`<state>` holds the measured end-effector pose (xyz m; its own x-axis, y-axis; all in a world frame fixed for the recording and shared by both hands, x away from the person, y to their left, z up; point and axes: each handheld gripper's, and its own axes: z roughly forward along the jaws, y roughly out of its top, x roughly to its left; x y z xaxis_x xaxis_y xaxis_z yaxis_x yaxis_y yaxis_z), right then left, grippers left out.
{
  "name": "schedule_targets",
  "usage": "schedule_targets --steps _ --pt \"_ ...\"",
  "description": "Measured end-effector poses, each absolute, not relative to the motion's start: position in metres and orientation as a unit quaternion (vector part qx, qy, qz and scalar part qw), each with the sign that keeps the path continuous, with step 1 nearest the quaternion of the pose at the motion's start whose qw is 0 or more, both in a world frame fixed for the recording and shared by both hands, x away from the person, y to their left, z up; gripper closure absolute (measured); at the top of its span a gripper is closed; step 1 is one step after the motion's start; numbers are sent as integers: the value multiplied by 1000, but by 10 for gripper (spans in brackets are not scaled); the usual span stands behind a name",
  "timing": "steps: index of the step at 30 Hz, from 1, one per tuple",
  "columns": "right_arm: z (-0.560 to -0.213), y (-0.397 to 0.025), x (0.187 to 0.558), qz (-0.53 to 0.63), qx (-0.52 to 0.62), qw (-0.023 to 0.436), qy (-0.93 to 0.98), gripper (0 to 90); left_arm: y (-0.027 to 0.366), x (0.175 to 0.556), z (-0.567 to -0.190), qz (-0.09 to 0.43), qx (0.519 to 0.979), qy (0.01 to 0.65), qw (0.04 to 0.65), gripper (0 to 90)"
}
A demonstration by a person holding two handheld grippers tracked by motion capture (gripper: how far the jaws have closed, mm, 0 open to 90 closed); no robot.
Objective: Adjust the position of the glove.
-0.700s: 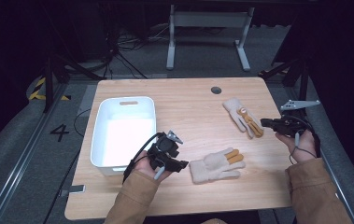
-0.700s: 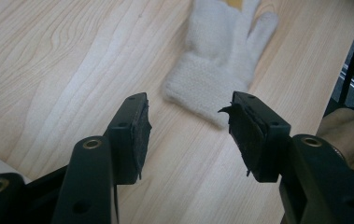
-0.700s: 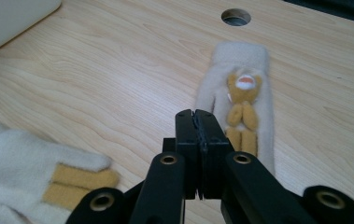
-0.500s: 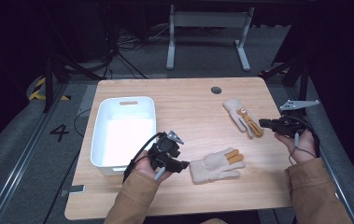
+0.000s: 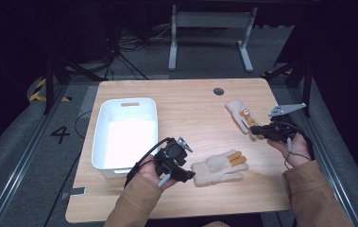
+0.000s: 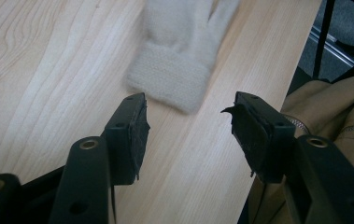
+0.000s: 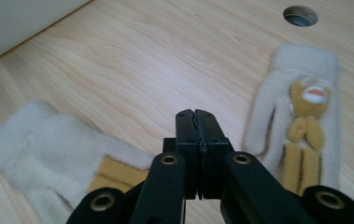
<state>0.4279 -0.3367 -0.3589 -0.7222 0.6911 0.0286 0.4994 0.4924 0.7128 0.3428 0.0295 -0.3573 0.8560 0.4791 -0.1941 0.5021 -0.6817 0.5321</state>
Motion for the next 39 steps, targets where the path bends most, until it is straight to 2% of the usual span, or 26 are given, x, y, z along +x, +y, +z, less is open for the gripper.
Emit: schedule_targets --steps 14,21,39 --pt "-382 -303 430 316 317 103 888 889 25 339 -355 -18 924 260 280 443" --pt "-406 -283 434 262 300 100 912 889 23 339 -358 -20 926 262 272 437" --pt "-423 -274 437 230 297 86 923 889 22 341 -361 -16 928 263 265 429"
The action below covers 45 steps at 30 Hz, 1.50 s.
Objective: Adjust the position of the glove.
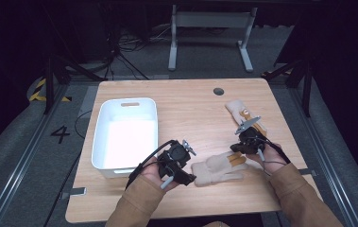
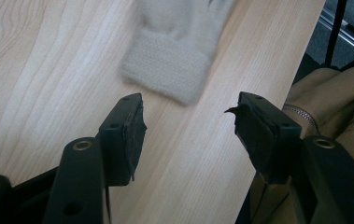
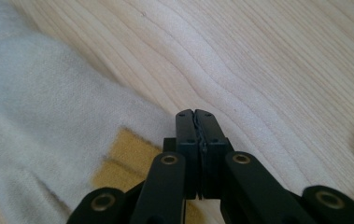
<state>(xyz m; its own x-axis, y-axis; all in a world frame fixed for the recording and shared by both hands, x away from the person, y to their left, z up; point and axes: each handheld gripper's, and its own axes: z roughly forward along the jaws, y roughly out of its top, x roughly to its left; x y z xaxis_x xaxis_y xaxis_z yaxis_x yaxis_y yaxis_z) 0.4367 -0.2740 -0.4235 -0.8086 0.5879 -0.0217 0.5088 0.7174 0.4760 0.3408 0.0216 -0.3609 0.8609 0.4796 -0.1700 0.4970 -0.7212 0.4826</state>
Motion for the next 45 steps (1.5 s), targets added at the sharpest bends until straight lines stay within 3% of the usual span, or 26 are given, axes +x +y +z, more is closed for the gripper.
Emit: schedule_targets --steps 27,37,43,45 --pt "-427 -278 416 202 293 50 933 890 12 353 -358 -12 926 255 277 427" --pt "-410 -288 409 265 297 78 914 866 10 356 -358 -11 926 251 280 427" --pt "-390 -296 403 340 302 105 884 783 14 359 -357 -10 922 259 287 427" --pt "-384 -302 401 367 311 130 867 719 14 359 -357 -11 921 260 289 427"
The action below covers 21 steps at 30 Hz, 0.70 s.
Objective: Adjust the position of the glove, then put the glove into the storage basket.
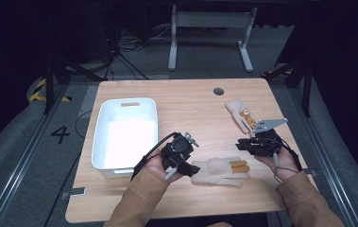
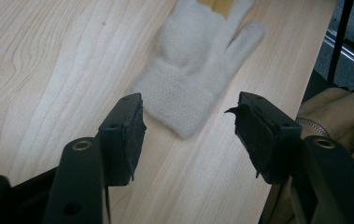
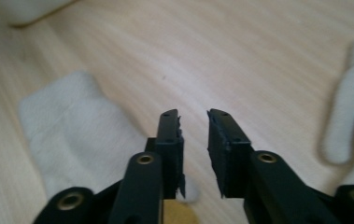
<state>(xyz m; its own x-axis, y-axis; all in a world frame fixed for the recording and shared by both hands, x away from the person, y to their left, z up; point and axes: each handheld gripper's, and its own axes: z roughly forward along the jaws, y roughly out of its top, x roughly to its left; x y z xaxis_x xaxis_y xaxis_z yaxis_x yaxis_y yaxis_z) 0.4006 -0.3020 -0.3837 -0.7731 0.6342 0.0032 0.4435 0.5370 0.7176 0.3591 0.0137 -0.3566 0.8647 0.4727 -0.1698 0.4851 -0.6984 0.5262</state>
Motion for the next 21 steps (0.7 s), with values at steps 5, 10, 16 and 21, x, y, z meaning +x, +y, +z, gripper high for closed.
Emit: schedule_targets --steps 5,10,16,21 --pt "-373 -316 399 414 348 166 825 619 14 359 -356 -11 921 260 290 427" --pt "-370 -326 401 410 380 194 806 603 15 359 -356 -9 919 264 292 427" --pt "-367 -335 410 403 403 207 795 585 21 356 -356 -6 916 273 293 426" --pt "-364 -344 420 394 418 214 790 573 29 352 -357 0 912 286 294 426"
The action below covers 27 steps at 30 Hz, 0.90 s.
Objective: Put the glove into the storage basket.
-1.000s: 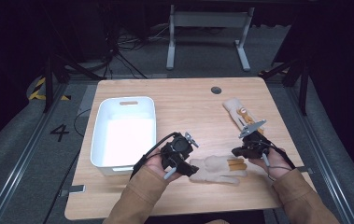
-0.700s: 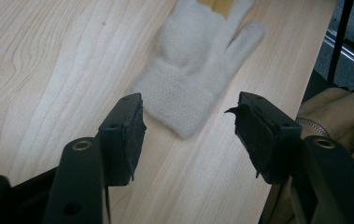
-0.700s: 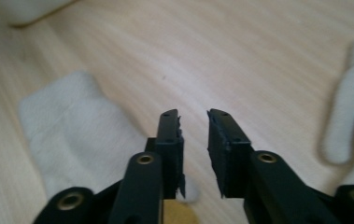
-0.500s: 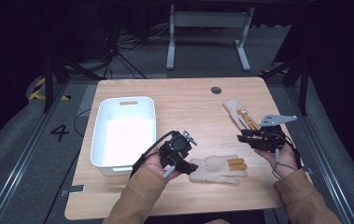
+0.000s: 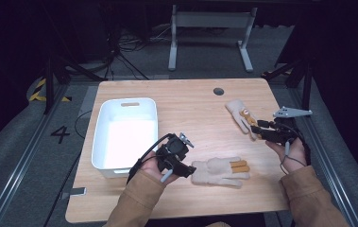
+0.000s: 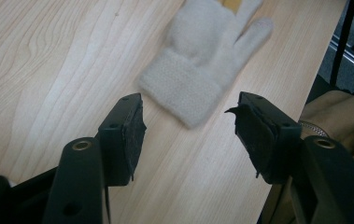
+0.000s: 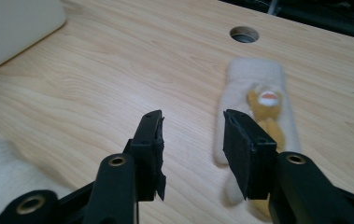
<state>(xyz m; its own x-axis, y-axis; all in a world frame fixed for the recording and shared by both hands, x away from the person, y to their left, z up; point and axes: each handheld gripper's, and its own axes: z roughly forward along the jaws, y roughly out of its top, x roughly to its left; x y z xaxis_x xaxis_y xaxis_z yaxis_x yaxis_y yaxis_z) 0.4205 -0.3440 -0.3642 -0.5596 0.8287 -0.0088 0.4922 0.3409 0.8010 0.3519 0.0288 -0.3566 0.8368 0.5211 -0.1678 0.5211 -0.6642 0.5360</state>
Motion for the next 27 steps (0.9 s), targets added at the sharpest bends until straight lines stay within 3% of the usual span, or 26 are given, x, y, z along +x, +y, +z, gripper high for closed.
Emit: schedule_targets --steps 3,13,27 --pt "-365 -347 428 396 403 203 800 584 33 351 -357 2 910 291 296 425" --pt "-379 -353 460 374 443 217 786 465 48 346 -362 7 903 316 291 419" --pt "-401 -351 504 366 471 231 768 531 68 337 -368 12 892 348 287 418"
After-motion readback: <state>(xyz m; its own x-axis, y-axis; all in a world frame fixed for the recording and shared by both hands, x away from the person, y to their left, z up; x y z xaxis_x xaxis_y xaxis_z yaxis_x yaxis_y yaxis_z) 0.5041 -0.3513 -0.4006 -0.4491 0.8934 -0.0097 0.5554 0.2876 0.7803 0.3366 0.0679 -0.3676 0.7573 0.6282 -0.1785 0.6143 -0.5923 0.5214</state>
